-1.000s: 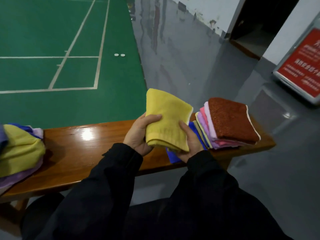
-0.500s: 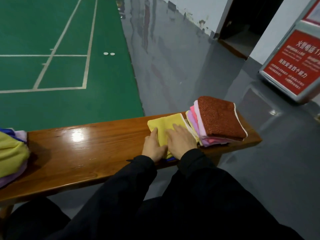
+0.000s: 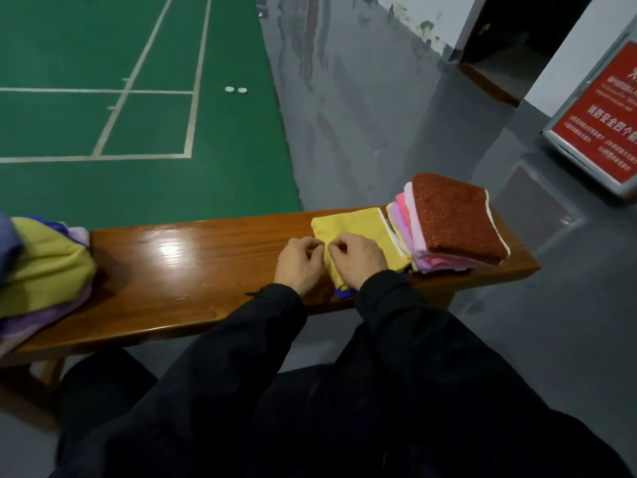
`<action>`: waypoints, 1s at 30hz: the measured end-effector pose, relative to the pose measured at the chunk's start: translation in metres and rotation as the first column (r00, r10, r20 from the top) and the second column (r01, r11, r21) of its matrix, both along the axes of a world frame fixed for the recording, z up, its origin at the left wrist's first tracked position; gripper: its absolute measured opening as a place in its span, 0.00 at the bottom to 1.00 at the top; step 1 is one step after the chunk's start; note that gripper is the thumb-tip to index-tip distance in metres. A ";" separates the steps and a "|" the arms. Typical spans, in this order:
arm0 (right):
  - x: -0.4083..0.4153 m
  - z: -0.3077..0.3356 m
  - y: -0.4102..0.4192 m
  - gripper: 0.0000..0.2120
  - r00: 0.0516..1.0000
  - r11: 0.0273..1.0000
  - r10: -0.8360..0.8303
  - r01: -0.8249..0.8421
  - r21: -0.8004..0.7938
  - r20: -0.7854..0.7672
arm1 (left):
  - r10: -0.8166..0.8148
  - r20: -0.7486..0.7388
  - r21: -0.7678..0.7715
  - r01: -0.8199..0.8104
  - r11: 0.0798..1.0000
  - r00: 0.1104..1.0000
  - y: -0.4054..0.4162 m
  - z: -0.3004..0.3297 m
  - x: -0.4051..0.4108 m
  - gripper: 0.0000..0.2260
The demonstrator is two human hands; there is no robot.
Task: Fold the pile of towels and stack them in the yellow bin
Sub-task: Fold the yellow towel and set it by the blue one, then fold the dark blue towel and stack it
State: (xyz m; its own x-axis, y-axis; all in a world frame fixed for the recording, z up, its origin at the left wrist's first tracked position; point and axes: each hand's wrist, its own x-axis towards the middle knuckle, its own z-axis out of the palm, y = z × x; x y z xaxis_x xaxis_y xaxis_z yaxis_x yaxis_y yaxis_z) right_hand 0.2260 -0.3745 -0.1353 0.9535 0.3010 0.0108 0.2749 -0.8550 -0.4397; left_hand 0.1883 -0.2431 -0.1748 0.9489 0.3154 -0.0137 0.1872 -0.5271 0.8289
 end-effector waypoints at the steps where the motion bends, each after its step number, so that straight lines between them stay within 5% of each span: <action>1: -0.004 0.003 0.010 0.10 1.000 0.999 0.028 -0.028 0.020 -0.007 | 0.017 0.010 -0.048 -0.017 0.999 1.000 0.007 0.001 -0.008 0.08; 6: -0.018 0.025 0.077 0.09 0.957 0.957 0.289 -0.287 0.031 -0.037 | 0.115 -0.009 -0.134 -0.115 0.984 0.993 0.069 0.024 -0.063 0.05; 9: -0.036 0.045 0.136 0.08 0.899 0.893 0.438 -0.434 0.115 -0.008 | 0.207 0.064 0.149 -0.214 0.965 0.976 0.135 0.051 -0.099 0.09; 12: -0.067 0.057 0.176 0.06 0.840 0.814 0.542 -0.525 0.248 0.000 | 0.292 0.162 0.633 -0.326 0.702 0.943 0.207 0.068 -0.148 0.12; 14: -0.086 0.059 0.189 0.06 0.801 0.769 0.599 -0.574 0.282 -0.002 | 0.493 0.100 0.759 -0.387 0.524 0.864 0.254 0.073 -0.177 0.16; 17: -0.101 0.054 0.196 0.06 0.761 0.727 0.649 -0.615 0.305 -0.012 | 0.702 -0.051 0.796 -0.395 0.458 0.711 0.309 0.078 -0.202 0.23; 20: -0.105 0.048 0.191 0.06 0.740 0.719 0.671 -0.636 0.279 -0.043 | 0.658 -0.130 0.802 -0.311 0.510 0.742 0.336 0.071 -0.212 0.17; 26: -0.095 0.046 0.176 0.07 0.755 0.746 0.652 -0.622 0.239 -0.069 | 0.637 0.128 0.741 -0.500 0.448 0.760 0.341 0.075 -0.215 0.08; 30: -0.088 0.056 0.174 0.05 0.803 0.755 0.595 -0.552 0.353 -0.017 | 0.548 0.490 0.440 -0.735 0.516 0.678 0.303 0.138 -0.199 0.08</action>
State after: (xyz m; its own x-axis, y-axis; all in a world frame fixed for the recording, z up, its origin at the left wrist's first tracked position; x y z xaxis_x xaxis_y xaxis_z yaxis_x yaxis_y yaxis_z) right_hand 0.1375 -0.2010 -0.0789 0.6022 0.7919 0.1008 0.5950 -0.3611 -0.7180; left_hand -0.0102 0.0604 -0.0364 0.4113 0.6916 0.5938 0.5046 -0.7153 0.4835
